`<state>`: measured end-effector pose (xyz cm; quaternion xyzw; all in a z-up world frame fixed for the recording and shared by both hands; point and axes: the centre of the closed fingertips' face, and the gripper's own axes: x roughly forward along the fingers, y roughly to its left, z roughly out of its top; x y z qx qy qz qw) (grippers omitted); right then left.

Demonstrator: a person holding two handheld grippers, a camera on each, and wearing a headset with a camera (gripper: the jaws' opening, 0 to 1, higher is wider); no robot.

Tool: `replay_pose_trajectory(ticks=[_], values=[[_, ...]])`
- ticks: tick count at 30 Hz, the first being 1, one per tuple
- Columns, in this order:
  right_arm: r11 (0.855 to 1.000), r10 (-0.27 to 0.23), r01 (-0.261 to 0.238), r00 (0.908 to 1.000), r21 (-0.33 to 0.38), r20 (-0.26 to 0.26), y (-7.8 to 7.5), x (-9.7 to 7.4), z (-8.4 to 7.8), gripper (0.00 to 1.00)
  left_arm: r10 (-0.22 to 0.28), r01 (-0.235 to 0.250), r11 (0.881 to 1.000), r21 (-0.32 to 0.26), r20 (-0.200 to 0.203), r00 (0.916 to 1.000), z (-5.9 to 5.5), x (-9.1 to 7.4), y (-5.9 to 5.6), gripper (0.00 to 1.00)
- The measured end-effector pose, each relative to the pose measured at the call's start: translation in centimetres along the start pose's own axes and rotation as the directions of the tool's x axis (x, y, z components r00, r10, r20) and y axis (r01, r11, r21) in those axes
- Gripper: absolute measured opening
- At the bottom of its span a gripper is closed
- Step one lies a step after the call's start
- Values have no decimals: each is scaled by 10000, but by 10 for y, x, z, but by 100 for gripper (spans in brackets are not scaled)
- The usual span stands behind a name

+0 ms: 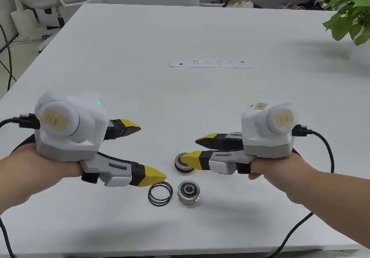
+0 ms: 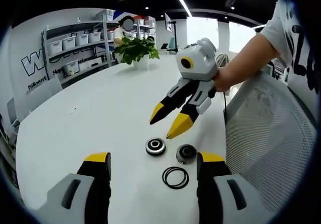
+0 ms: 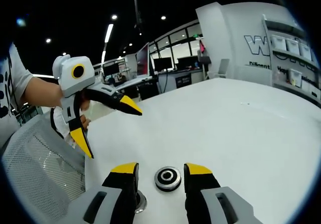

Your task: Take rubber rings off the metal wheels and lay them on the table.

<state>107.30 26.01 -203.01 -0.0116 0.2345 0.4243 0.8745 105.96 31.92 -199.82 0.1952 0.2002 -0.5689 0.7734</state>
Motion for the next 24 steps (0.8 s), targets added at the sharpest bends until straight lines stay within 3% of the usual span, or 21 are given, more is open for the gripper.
replay_pose_trajectory(ticks=[7,24], values=[[9998,-170,169,9998,-131,-91,-6,-4,-4,33,8,-7,9998,-181,51,10000,1,4,5,66],[9986,-345,325,9982,-408,-485,-19,-10,-18,31,-190,186,9994,-305,-122,9997,-3,22,5,58]])
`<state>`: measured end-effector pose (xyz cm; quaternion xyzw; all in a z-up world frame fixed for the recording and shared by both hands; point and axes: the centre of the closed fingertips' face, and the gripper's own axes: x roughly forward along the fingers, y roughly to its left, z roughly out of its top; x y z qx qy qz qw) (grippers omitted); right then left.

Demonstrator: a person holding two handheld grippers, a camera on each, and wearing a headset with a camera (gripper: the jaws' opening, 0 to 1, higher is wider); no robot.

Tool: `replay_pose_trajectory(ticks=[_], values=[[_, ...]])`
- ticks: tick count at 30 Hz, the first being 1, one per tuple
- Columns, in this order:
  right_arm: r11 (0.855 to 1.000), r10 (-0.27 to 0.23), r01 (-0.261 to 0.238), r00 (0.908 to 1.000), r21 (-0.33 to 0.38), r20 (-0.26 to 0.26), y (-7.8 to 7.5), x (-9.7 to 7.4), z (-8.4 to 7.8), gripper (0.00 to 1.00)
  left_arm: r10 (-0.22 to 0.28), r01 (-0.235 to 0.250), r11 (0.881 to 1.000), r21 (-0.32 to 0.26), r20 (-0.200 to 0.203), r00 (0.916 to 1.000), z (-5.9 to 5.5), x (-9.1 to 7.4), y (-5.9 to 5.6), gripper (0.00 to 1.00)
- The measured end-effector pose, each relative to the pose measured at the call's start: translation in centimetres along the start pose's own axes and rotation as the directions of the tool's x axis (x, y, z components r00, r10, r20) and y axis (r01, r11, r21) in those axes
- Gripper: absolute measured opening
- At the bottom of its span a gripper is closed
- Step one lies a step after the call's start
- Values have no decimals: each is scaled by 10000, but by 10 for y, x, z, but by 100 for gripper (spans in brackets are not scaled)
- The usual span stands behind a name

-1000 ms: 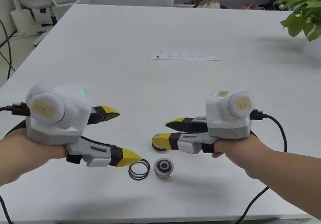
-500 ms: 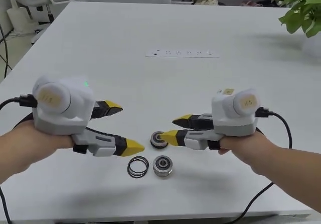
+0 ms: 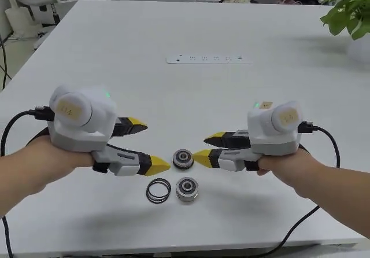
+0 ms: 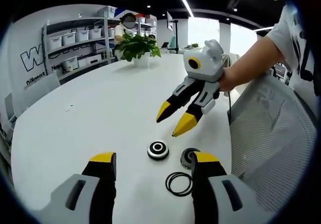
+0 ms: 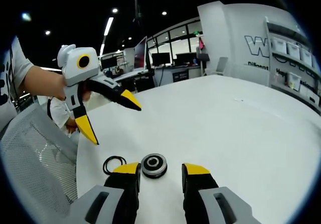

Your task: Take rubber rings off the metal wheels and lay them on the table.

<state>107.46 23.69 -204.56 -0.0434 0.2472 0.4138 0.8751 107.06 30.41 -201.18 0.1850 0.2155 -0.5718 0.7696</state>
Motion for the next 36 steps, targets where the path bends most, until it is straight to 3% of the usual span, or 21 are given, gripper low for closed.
replay_pose_trajectory(ticks=[20,36], values=[[9999,120,-122,9996,-79,-245,3,2,-9,30,-137,135,9998,-118,-157,9998,-4,25,-1,54],[9998,160,-165,9992,-135,-378,5,2,-14,30,-303,290,9988,-386,-318,9990,-9,42,1,41]])
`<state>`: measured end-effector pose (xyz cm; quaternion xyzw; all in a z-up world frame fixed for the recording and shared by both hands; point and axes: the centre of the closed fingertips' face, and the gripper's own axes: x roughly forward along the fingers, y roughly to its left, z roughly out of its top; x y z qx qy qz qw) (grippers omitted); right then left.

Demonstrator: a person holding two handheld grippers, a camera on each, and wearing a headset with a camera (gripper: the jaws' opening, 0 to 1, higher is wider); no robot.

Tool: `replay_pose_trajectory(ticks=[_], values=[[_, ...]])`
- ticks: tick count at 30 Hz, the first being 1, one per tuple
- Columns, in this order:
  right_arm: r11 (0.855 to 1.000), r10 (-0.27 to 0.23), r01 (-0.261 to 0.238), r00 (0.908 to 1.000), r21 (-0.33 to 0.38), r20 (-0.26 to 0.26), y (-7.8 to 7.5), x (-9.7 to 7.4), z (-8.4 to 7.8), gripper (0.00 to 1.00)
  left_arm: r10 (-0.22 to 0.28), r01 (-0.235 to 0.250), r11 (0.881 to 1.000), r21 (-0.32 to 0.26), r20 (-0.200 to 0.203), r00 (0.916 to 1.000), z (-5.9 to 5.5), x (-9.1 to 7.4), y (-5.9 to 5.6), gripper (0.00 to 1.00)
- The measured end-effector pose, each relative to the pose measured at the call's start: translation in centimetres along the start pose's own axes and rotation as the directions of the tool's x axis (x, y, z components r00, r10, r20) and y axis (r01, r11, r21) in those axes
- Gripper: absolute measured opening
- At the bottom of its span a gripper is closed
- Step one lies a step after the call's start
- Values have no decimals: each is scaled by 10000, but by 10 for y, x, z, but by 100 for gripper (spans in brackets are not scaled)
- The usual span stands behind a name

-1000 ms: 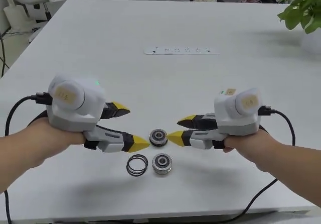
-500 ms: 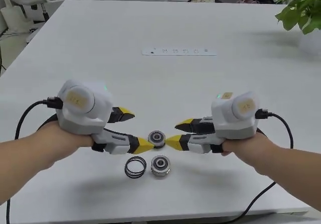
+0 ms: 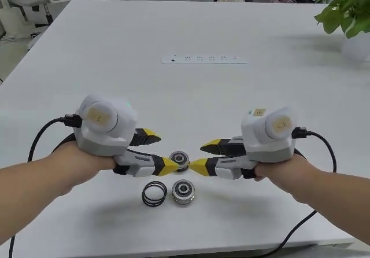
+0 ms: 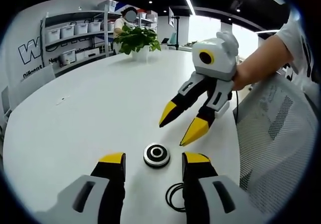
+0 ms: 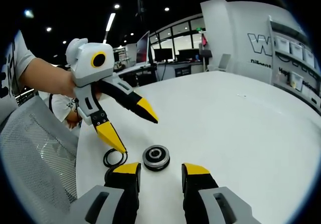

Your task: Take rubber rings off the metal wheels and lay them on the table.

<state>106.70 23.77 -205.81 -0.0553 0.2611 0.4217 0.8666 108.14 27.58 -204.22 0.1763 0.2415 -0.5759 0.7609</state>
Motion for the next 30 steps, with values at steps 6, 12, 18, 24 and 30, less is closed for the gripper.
replay_pose_trajectory(ticks=[6,12,18,24,30], values=[[10000,37,-37,10000,-55,-30,2,0,-1,30,-95,96,9999,55,-111,9999,-1,7,-2,36],[10000,27,-27,10000,-55,-25,1,0,-2,30,-164,168,9998,135,-316,9994,-4,13,-5,31],[10000,48,-48,10000,-43,-26,1,1,-3,30,-210,220,9996,201,-488,9986,-7,17,-6,25],[10000,64,-64,10000,-53,-28,1,1,-3,30,-266,278,9994,220,-547,9981,-8,21,-8,20],[10000,65,-65,10000,-27,-38,1,2,-4,30,-324,344,9990,287,-685,9971,-11,26,-9,17]])
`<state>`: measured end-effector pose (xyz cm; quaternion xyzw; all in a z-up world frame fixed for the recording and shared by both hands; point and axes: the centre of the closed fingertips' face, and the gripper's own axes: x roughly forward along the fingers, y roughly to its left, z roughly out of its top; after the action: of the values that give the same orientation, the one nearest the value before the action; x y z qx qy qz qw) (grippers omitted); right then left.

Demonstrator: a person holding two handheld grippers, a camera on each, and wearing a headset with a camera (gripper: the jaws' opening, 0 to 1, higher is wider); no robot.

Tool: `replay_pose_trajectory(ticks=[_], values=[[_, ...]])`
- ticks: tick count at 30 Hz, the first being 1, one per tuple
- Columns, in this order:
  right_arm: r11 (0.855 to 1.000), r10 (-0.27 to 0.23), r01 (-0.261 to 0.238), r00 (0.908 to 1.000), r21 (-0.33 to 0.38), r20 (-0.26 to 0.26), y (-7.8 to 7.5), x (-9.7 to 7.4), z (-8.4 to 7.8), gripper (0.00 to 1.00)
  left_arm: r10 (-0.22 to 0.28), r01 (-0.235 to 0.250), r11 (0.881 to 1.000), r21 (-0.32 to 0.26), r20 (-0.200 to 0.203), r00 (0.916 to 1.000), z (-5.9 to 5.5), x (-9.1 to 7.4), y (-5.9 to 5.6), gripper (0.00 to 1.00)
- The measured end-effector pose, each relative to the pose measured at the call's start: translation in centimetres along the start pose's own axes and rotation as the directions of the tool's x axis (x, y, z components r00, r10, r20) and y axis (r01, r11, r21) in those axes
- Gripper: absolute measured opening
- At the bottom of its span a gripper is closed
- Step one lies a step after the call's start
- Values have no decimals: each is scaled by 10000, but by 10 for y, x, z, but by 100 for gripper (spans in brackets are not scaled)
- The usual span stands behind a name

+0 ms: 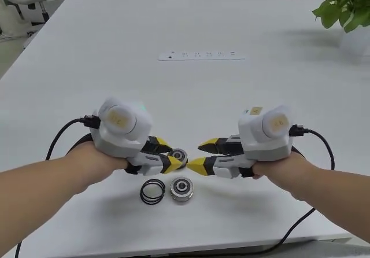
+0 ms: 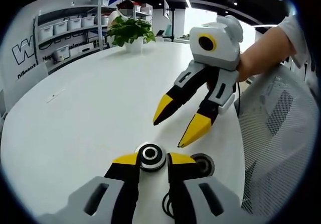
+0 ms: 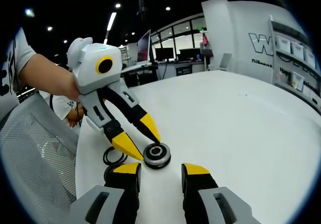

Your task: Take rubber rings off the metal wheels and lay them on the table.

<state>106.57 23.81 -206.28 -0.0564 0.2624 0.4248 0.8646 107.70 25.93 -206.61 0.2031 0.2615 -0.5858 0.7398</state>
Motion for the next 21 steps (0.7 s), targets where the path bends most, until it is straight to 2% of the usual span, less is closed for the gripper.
replay_pose_trajectory(ticks=[7,10,15,21], values=[[10000,39,-39,10000,-5,-42,1,1,-2,30,146,-146,9999,48,32,9999,1,2,2,12],[10000,53,-53,10000,-16,-54,0,2,-2,30,229,-229,9994,258,8,9997,1,3,1,11],[9999,95,-96,9999,-61,-125,2,5,-3,30,277,-278,9995,172,48,9996,2,2,-1,10],[9998,109,-113,9995,-159,-293,3,10,-5,28,508,-509,9987,90,81,9987,1,3,3,8]])
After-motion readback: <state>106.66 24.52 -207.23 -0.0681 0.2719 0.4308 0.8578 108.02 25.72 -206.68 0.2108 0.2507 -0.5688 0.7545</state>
